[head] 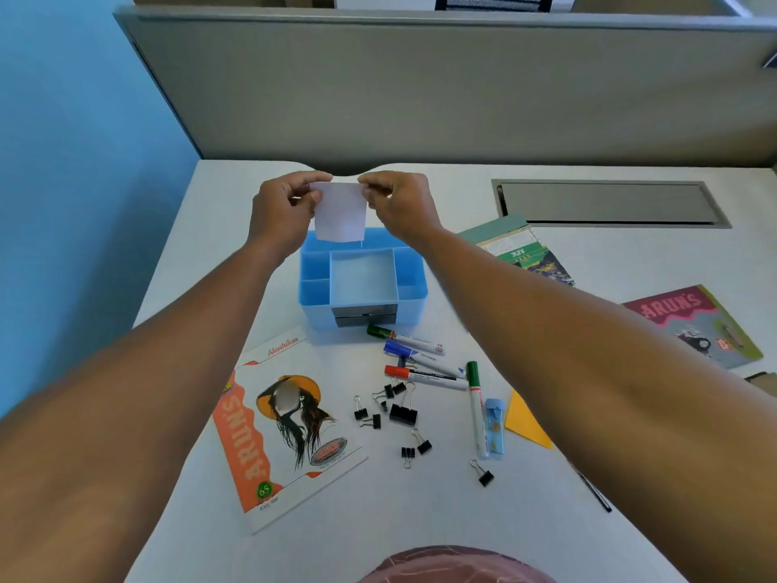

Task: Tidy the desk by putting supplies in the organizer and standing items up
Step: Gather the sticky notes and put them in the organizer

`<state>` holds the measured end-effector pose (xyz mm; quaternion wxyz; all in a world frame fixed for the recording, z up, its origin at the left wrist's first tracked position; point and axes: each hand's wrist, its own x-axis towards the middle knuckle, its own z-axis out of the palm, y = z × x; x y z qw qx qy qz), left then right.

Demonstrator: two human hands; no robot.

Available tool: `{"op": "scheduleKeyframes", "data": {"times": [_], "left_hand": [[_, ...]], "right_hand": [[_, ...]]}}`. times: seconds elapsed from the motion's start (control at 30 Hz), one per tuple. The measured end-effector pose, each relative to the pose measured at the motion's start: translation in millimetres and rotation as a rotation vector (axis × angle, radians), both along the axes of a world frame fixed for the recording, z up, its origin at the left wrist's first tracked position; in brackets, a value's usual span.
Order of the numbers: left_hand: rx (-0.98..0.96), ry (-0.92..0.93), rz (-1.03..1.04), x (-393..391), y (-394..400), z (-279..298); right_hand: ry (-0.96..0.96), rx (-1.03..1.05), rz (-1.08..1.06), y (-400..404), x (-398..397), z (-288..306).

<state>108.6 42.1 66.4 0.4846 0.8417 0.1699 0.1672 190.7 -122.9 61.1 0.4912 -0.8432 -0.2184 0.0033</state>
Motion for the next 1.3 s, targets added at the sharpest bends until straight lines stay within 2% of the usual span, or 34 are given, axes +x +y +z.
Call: {"op": "scheduleKeyframes", "data": {"times": [0.33, 0.5, 0.8, 1.17, 1.3], "left_hand": [[0.074, 0.081, 0.014, -2.7, 15.7, -24.8], [0.202, 0.165, 0.053, -3.0, 14.2, -32.7], [0.485, 0.353, -0.058, -0.6, 23.0, -47.0], [0.668, 0.407, -0.036, 2.4, 19.5, -48.5], [0.719, 0.412, -0.036, 1.0, 15.5, -42.4]], "right_hand": [[-0.017, -0.117, 0.039, 20.0, 3.2, -22.7], [0.039, -0.238, 0.050, 26.0, 5.3, -34.0], [0.118, -0.495, 0.051, 29.9, 7.5, -43.6], [-0.039, -0.779, 0.088, 41.3, 7.5, -42.7], [-0.084, -0.798, 0.063, 45.3, 7.2, -43.5]]}}
